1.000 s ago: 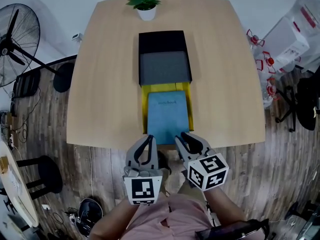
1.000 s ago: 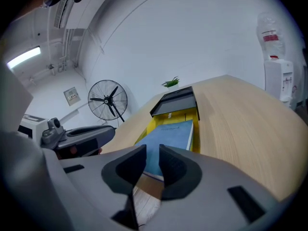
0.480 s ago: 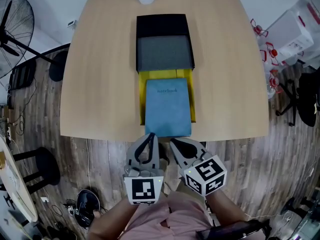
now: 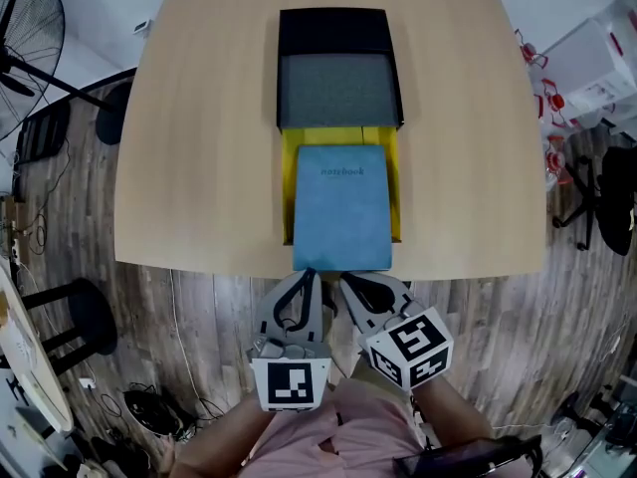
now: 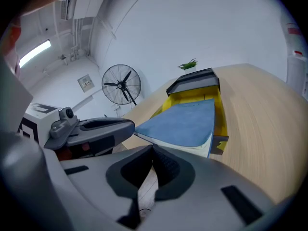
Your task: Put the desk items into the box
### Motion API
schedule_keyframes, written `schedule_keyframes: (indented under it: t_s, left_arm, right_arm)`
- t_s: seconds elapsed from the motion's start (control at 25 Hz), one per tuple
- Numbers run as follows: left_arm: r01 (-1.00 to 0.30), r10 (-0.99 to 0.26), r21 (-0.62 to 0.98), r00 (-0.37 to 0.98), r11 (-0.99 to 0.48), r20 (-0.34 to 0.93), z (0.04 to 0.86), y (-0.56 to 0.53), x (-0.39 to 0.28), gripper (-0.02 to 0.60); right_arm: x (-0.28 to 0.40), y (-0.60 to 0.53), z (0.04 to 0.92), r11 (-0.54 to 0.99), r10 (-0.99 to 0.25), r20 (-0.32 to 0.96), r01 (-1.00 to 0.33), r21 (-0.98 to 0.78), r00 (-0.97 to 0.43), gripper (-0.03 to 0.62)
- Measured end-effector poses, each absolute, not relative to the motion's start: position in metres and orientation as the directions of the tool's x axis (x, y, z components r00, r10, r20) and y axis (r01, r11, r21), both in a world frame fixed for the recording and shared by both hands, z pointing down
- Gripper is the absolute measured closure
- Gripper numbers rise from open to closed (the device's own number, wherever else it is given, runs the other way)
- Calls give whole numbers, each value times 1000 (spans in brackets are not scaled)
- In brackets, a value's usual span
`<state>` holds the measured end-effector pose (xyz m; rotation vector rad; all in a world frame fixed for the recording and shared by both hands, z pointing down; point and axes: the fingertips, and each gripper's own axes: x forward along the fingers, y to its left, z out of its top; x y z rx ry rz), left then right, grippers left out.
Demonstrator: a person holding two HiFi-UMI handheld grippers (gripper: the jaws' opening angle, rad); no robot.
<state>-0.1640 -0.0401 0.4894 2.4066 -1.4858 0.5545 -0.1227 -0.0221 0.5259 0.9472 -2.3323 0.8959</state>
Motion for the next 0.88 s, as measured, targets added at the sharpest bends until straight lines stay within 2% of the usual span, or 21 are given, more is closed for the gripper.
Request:
schedule_keyframes:
  t_s: [0.88]
  left_arm:
    - [-871, -759, 10, 433, -491, 487, 511, -74, -154, 569]
  right_arm:
    - [-121, -63, 534, 519, -458, 619, -757, -396, -638, 592]
